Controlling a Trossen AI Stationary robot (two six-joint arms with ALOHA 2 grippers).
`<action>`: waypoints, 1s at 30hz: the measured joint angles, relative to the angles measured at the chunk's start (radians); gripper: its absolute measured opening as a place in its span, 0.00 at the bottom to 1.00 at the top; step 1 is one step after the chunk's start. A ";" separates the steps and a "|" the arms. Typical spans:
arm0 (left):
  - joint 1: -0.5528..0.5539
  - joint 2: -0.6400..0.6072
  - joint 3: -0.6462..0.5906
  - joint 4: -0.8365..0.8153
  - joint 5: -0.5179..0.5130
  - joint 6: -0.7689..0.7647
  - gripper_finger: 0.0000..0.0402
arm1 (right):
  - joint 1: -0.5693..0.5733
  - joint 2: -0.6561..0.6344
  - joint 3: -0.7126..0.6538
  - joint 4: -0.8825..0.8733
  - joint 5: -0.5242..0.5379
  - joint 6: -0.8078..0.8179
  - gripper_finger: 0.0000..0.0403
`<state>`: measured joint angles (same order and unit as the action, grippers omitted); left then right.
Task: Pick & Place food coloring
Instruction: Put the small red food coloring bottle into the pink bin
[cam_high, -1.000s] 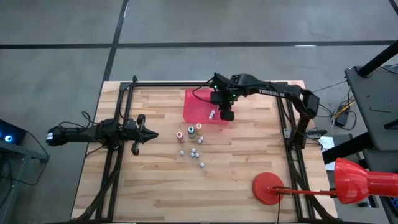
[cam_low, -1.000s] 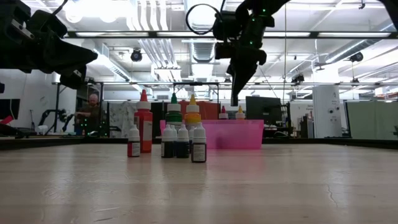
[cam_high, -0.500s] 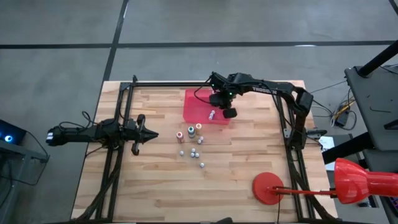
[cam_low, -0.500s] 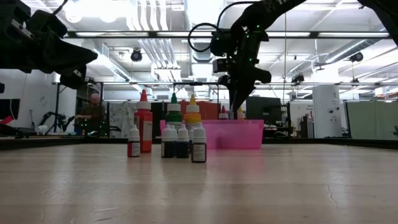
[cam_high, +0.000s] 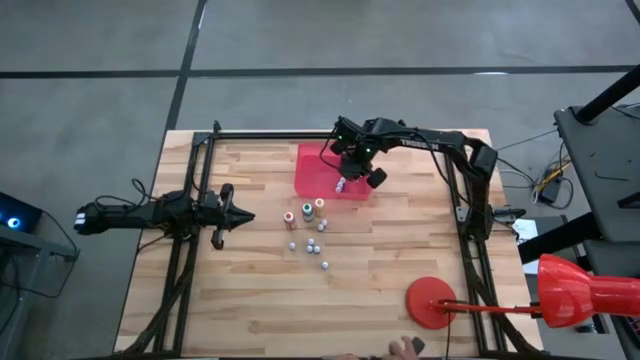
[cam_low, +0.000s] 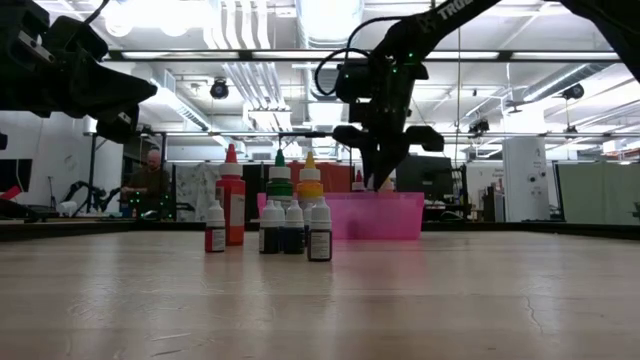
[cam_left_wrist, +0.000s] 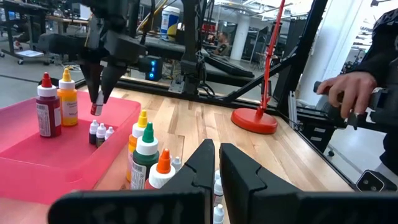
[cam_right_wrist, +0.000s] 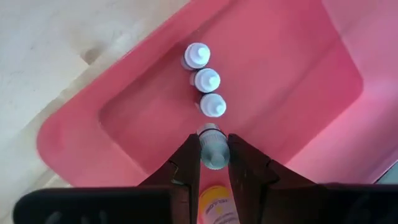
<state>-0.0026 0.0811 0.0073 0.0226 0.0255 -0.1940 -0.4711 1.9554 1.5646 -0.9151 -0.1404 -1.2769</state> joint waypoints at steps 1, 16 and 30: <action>0.000 0.000 0.000 0.000 0.000 0.000 0.00 | -0.003 0.004 0.000 0.007 -0.001 -0.002 0.14; 0.000 0.000 0.000 0.000 0.000 0.000 0.00 | -0.020 0.058 -0.008 0.062 0.001 -0.004 0.14; 0.000 0.000 0.000 0.000 0.000 0.000 0.00 | -0.028 0.058 -0.064 0.108 0.001 -0.007 0.14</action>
<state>-0.0025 0.0811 0.0074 0.0223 0.0254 -0.1940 -0.4988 2.0132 1.5011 -0.8068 -0.1398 -1.2839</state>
